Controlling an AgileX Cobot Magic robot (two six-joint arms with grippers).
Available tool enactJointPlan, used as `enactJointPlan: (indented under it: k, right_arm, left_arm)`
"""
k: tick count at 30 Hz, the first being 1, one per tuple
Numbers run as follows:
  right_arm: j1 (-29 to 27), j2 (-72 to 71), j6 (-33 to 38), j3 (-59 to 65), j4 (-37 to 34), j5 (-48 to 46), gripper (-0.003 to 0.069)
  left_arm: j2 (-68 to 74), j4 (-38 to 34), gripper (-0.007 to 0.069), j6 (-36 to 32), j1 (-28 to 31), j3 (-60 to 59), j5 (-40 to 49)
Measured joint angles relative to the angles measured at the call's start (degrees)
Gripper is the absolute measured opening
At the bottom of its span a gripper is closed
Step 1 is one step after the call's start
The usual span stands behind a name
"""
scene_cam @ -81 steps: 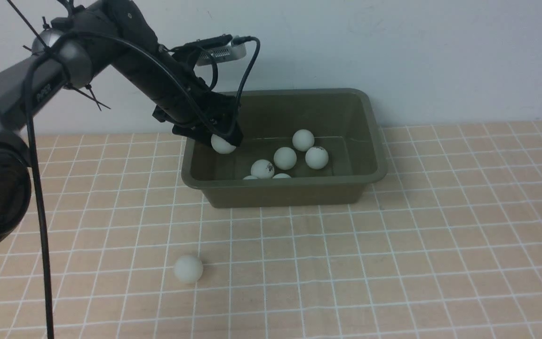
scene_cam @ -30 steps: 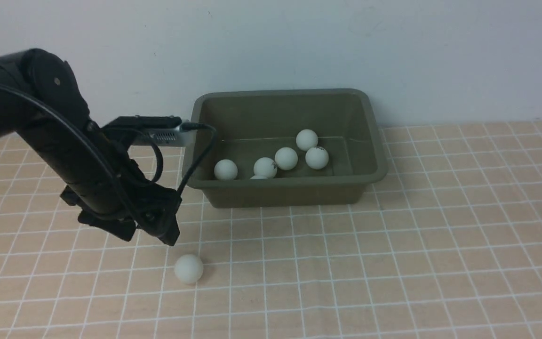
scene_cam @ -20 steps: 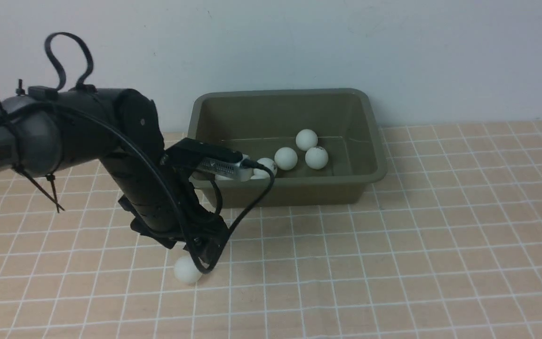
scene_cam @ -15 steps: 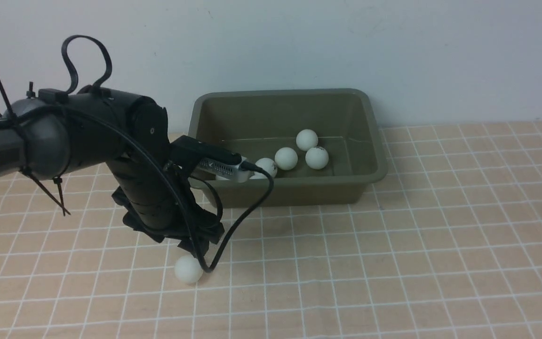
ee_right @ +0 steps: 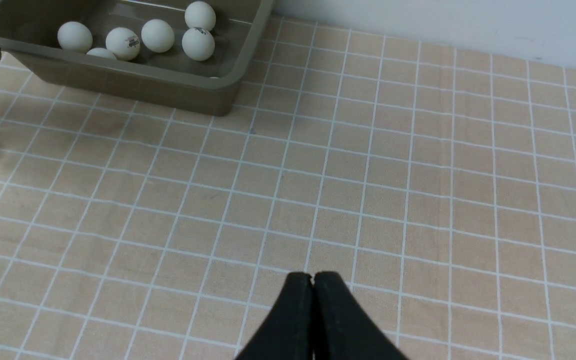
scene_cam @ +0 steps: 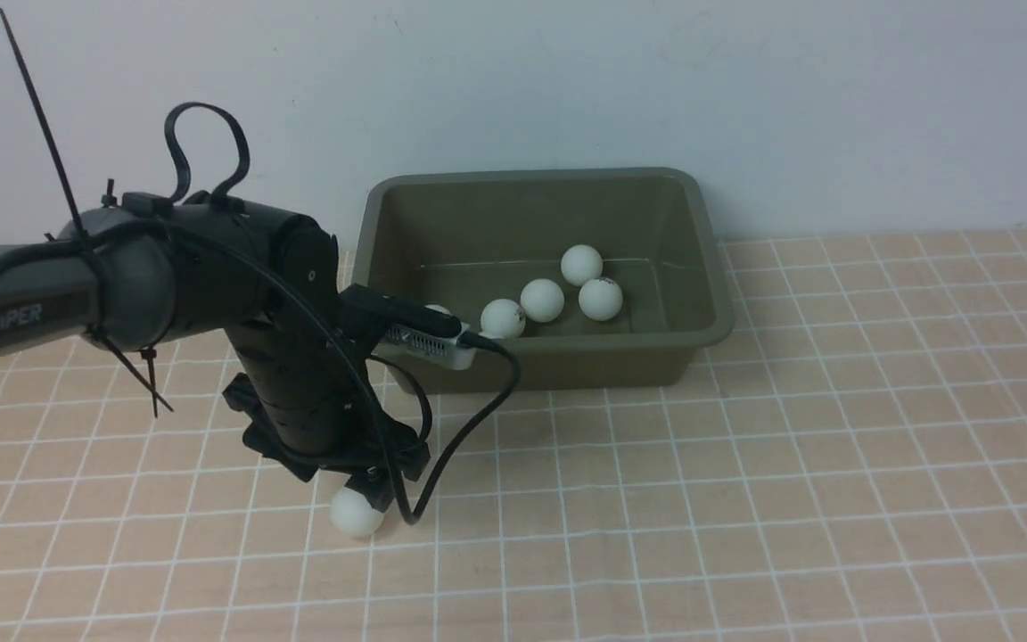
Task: Put the table tennis balls into the box on the light coffee tablecloth.
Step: 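Reach for and grasp a ping pong ball on the table beside the basket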
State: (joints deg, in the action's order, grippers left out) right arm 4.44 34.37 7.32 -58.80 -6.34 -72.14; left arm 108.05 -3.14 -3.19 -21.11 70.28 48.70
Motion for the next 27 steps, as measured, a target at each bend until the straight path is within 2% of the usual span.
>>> enactJointPlan:
  k: [9,13,16,18,22,24,27]
  right_arm:
    - [0.00,0.00,0.00,0.00,0.00,0.00,-0.0018]
    - [0.00,0.00,0.00,0.00,0.00,0.00,-0.0018]
    - [0.00,0.00,0.00,0.00,0.00,0.00,-0.0018]
    - [0.00,0.00,0.00,0.00,0.00,0.00,-0.0018]
    - [0.00,0.00,0.00,0.00,0.00,0.00,-0.0018]
    - [0.00,0.00,0.00,0.00,0.00,0.00,-0.0018]
    - [0.00,0.00,0.00,0.00,-0.05,0.00,-0.0018]
  left_arm:
    - [1.92,-3.66,0.0484,-2.33,-0.06,0.00,0.00]
    - [2.59,-3.66,0.0414,-2.53,-0.06,0.00,0.04]
    - [2.76,-3.66,0.0324,-2.53,-0.06,0.00,0.19]
    - [2.82,-3.66,0.0313,-2.53,-0.06,0.21,1.12]
    - [3.03,-3.66,0.0316,-2.59,-0.06,2.88,7.53]
    - [3.03,-3.66,0.0316,-3.33,-0.06,7.88,14.80]
    - [3.07,-3.66,0.0316,-4.58,-0.06,14.77,19.52]
